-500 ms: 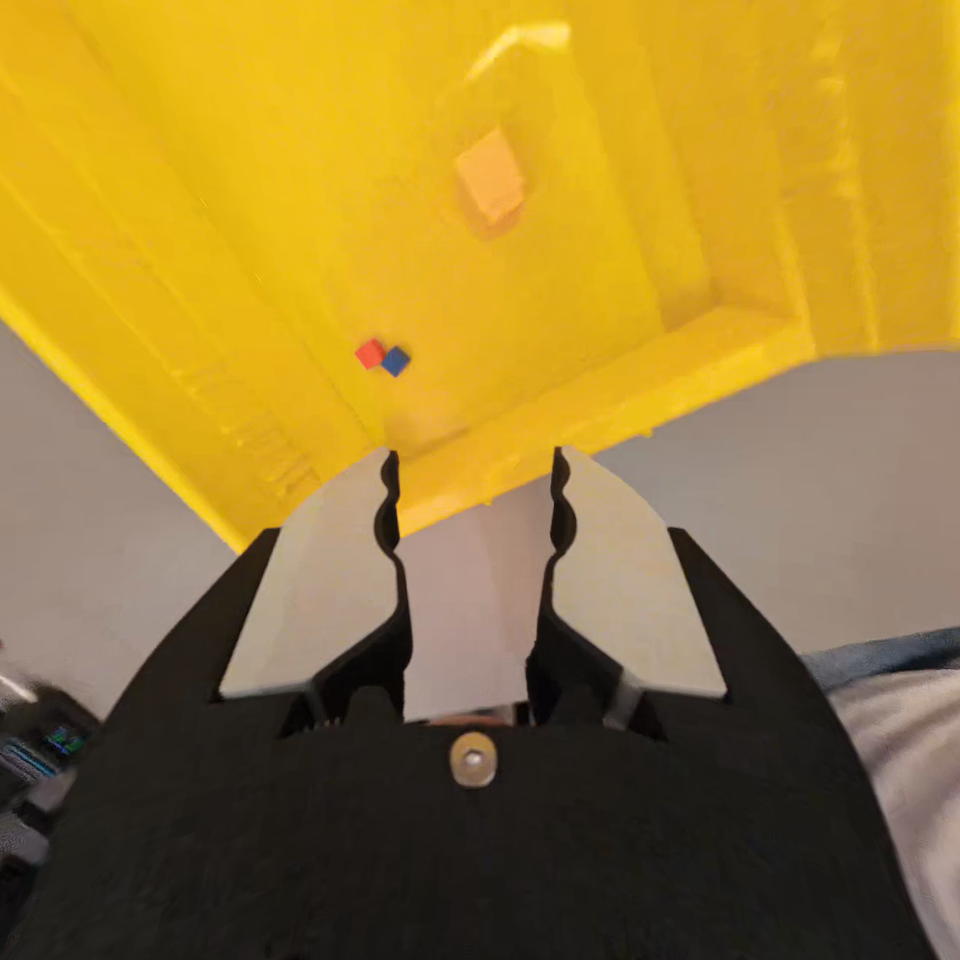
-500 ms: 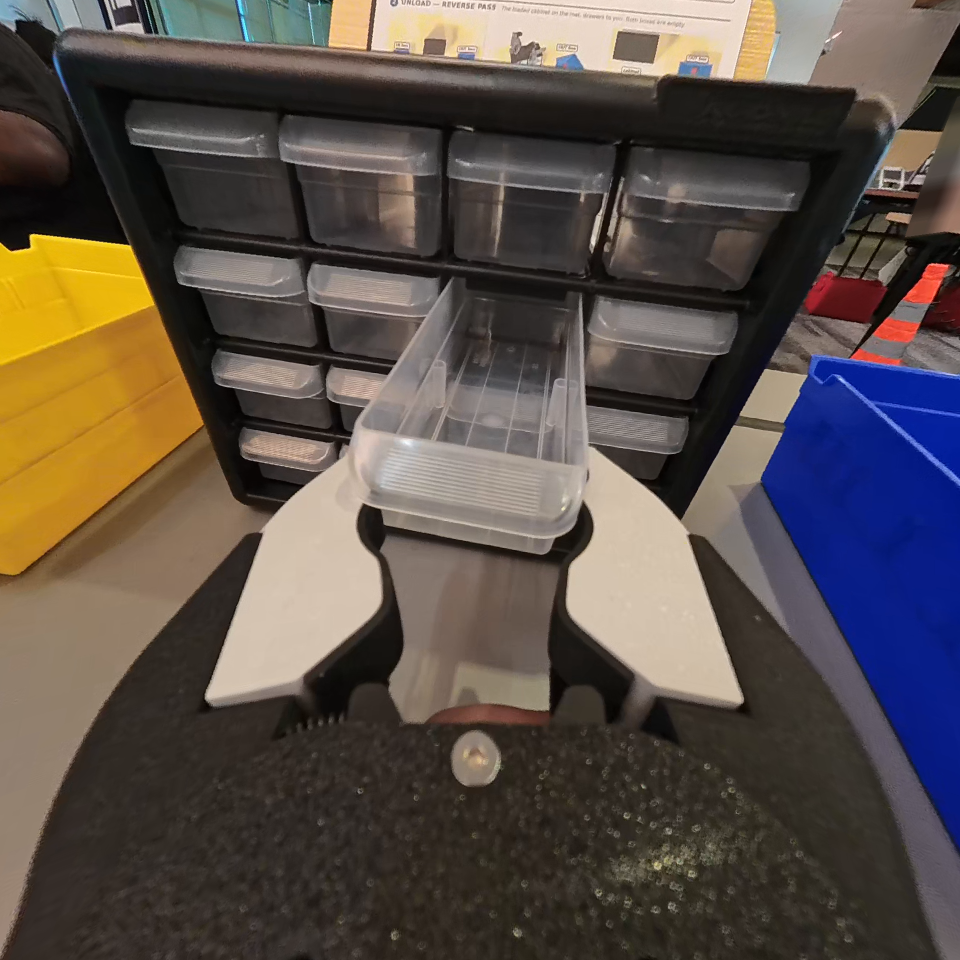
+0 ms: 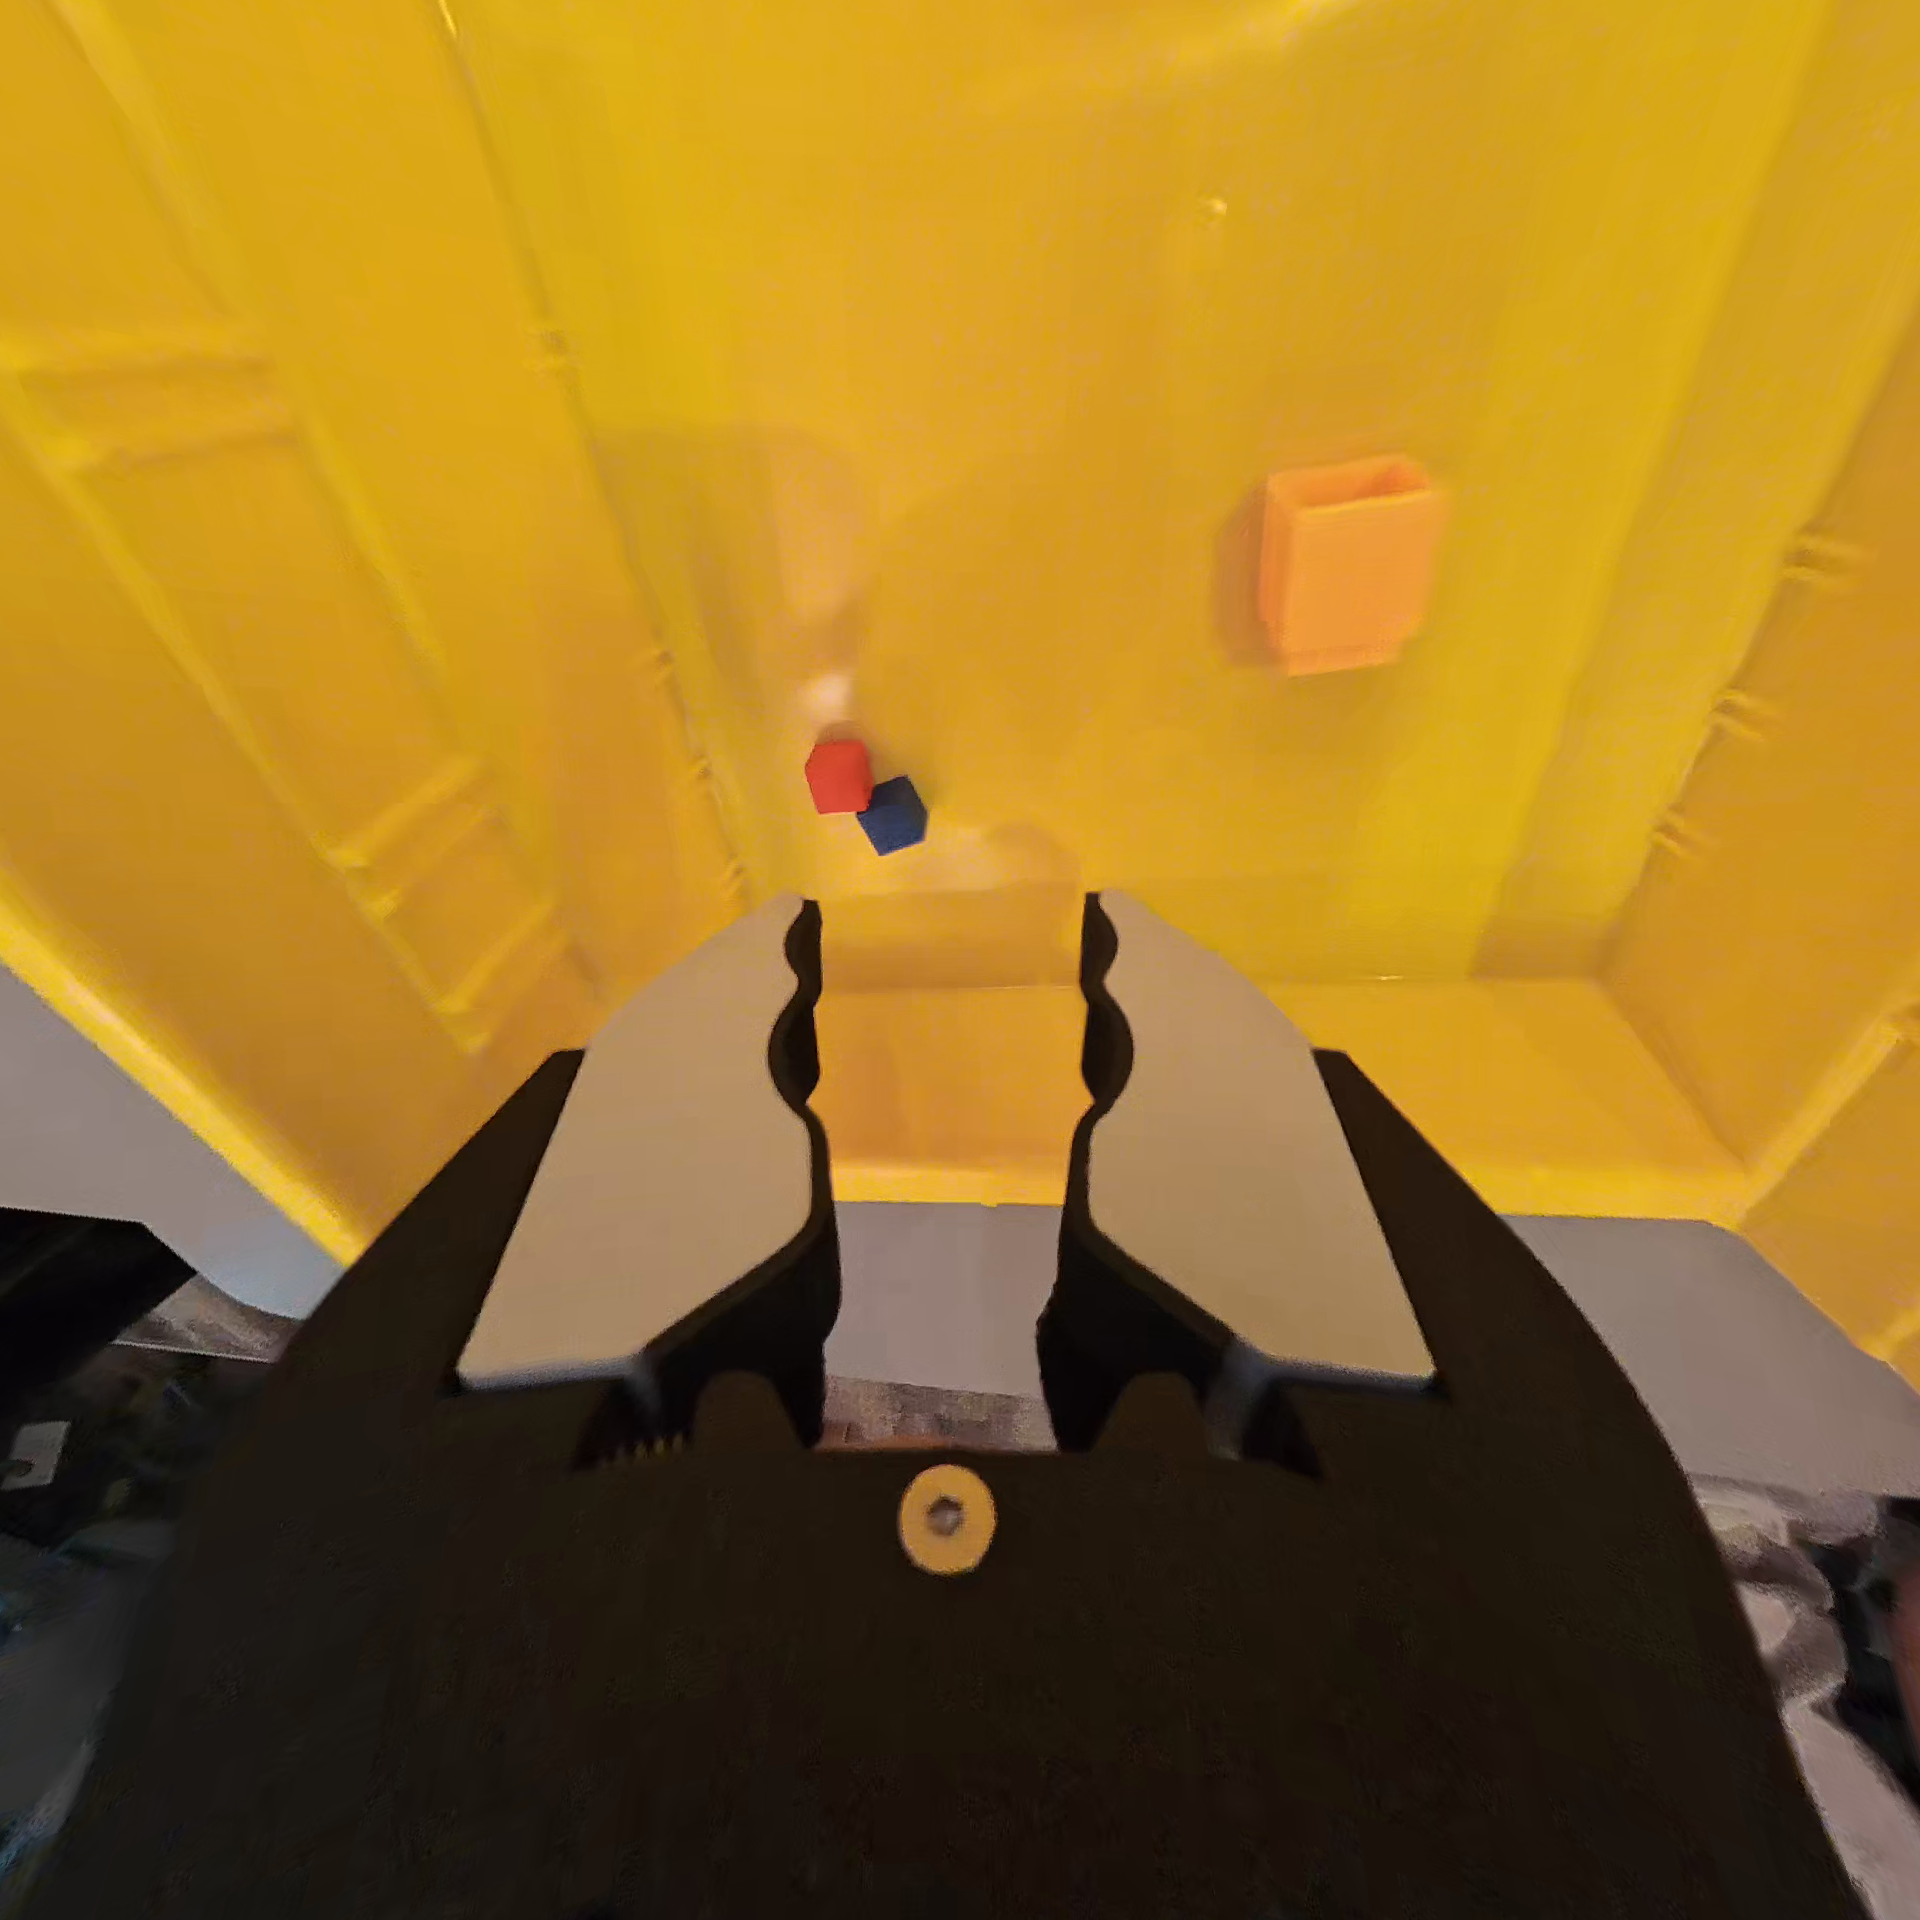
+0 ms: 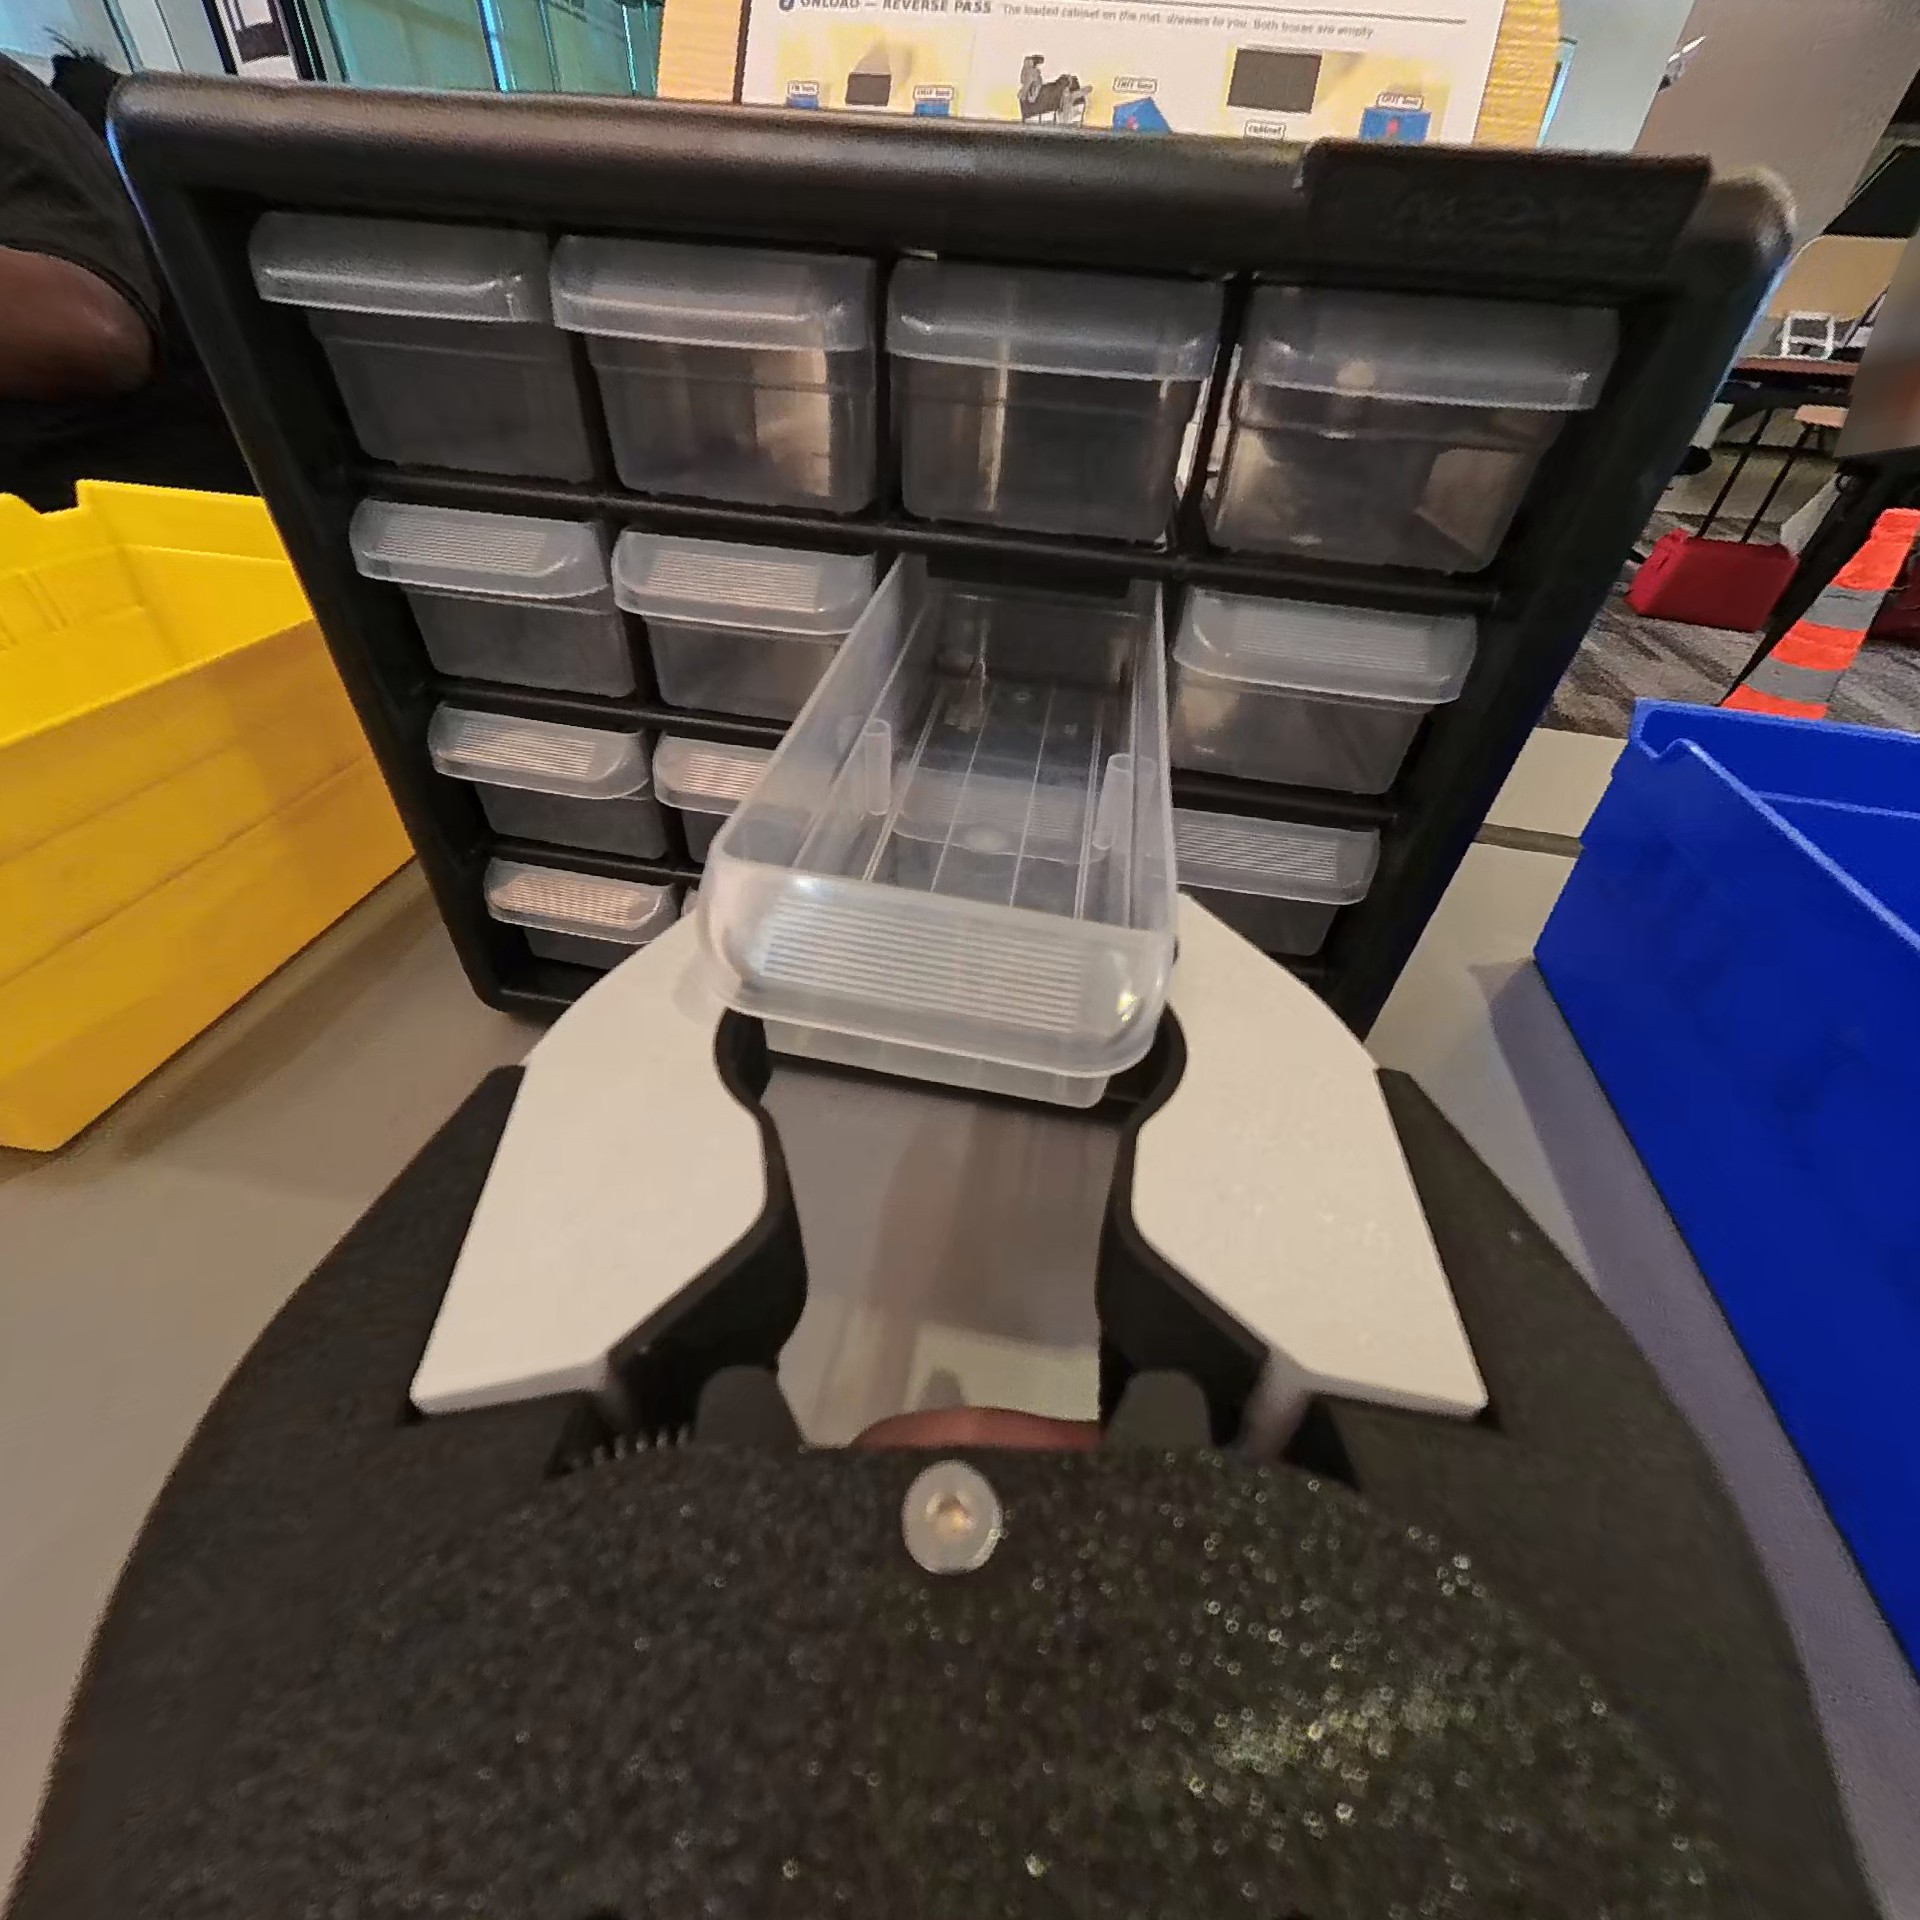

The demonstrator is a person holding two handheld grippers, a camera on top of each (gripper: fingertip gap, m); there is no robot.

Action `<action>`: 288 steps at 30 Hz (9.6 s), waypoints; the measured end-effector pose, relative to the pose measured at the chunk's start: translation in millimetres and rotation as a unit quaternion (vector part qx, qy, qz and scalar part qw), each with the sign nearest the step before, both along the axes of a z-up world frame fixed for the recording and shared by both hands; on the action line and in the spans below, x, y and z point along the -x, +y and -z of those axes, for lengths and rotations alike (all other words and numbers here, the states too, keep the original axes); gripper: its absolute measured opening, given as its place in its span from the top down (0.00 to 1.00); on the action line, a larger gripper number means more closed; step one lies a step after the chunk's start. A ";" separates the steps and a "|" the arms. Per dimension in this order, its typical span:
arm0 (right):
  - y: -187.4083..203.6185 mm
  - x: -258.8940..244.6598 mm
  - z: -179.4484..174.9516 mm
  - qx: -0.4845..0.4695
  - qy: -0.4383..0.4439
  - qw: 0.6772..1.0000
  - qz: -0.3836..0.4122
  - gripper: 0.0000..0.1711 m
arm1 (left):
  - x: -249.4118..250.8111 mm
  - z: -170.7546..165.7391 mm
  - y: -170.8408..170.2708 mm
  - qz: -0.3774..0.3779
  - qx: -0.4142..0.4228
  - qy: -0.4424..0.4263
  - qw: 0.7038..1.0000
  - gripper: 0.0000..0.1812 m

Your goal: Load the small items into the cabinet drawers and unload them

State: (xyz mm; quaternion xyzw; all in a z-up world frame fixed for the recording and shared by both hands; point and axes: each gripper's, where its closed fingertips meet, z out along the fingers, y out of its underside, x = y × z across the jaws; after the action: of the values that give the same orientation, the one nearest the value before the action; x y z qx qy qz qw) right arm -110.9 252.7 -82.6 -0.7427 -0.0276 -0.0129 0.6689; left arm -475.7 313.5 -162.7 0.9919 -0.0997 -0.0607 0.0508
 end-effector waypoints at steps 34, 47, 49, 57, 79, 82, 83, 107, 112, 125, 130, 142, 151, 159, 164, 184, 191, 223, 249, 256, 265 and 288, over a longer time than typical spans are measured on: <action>0.3 -0.5 0.4 0.001 -0.003 1.000 -0.001 0.60 | -220.7 -203.4 -63.9 0.388 -0.133 -0.299 0.862 0.94; -2.0 -1.0 1.1 0.000 0.002 1.000 -0.004 0.60 | -374.2 -112.1 -73.3 0.623 -0.034 -0.052 0.779 0.94; -2.2 -1.3 1.0 0.000 0.004 1.000 -0.005 0.60 | -373.6 -101.9 -65.0 0.614 -0.009 -0.010 0.789 0.94; -7.5 0.2 1.3 -0.002 -0.002 1.000 -0.005 0.60 | -376.3 -88.4 -72.0 0.617 0.016 0.044 0.785 0.94; -6.8 0.9 4.1 0.003 -0.014 1.000 -0.002 0.60 | -352.8 -174.6 -98.6 0.428 -0.220 -0.264 0.836 0.78; -6.3 0.3 2.4 0.004 -0.013 1.000 -0.005 0.60 | -294.5 -187.8 -124.4 0.270 -0.325 -0.422 0.802 0.78; -4.4 0.2 -0.1 0.001 -0.014 1.000 -0.009 0.60 | -272.1 -178.5 -134.1 0.230 -0.354 -0.445 0.790 0.78; 21.6 15.4 -10.7 0.012 -0.026 0.998 -0.050 0.87 | -227.0 -36.4 -227.6 0.166 -0.404 -0.474 0.764 0.78; 44.9 9.9 -5.3 0.027 -0.019 0.998 -0.050 0.86 | -224.4 -33.5 -227.9 0.178 -0.405 -0.461 0.770 0.78; 26.6 -2.8 1.1 0.035 -0.038 0.996 -0.070 0.83 | -215.3 -26.1 -222.2 0.160 -0.393 -0.457 0.782 0.74; -2.7 -18.4 13.1 0.036 -0.080 0.993 -0.076 0.83 | -217.9 -23.6 -224.8 0.158 -0.378 -0.467 0.784 0.74; 30.3 52.5 13.0 -0.069 -0.549 0.830 -0.076 0.88 | -217.3 -22.8 -225.7 0.163 -0.383 -0.455 0.787 0.75; 66.5 56.5 15.8 -0.088 -0.644 0.760 -0.019 0.88 | -207.0 -23.2 -219.4 0.152 -0.385 -0.457 0.787 0.75; 55.2 57.8 9.3 -0.111 -0.636 0.763 0.000 0.95 | -210.3 -19.4 -223.9 0.147 -0.366 -0.472 0.789 0.75; 33.9 56.9 10.0 -0.109 -0.620 0.777 -0.006 0.95 | -211.6 -17.3 -224.9 0.150 -0.360 -0.470 0.792 0.75; 0.3 42.2 21.5 0.092 0.013 0.992 -0.089 0.59 | -215.1 -17.8 -228.6 0.161 -0.366 -0.457 0.794 0.76; 42.5 50.1 30.8 0.089 -0.032 0.996 0.007 0.54 | -211.9 -18.7 -226.6 0.163 -0.373 -0.451 0.794 0.76; -0.8 65.1 45.0 0.126 0.006 0.992 -0.016 0.64 | -139.3 -55.4 -162.7 0.081 -0.428 -0.371 0.820 0.72; -2.0 65.3 45.4 0.133 0.013 0.991 -0.024 0.65 | -70.5 7.9 41.9 0.015 -0.167 -0.141 0.976 0.89; -2.0 65.3 45.7 0.132 0.011 0.991 -0.024 0.65 | -129.3 -106.4 17.1 0.150 -0.252 -0.295 0.909 0.89; -5.1 65.3 46.5 0.135 0.012 0.990 -0.027 0.65 | -278.8 -130.7 -64.4 0.512 -0.195 -0.209 0.810 0.89; -26.0 66.0 50.5 0.137 0.021 0.989 -0.044 0.65 | -294.8 -34.5 -60.2 0.564 -0.010 -0.005 0.826 0.88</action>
State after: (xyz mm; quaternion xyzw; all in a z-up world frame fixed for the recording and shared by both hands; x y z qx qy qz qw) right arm -177.0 226.7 -133.1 -0.8256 -0.0480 0.0361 0.5610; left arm -181.0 253.2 -128.2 0.7638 -0.6410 -0.0753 -0.0026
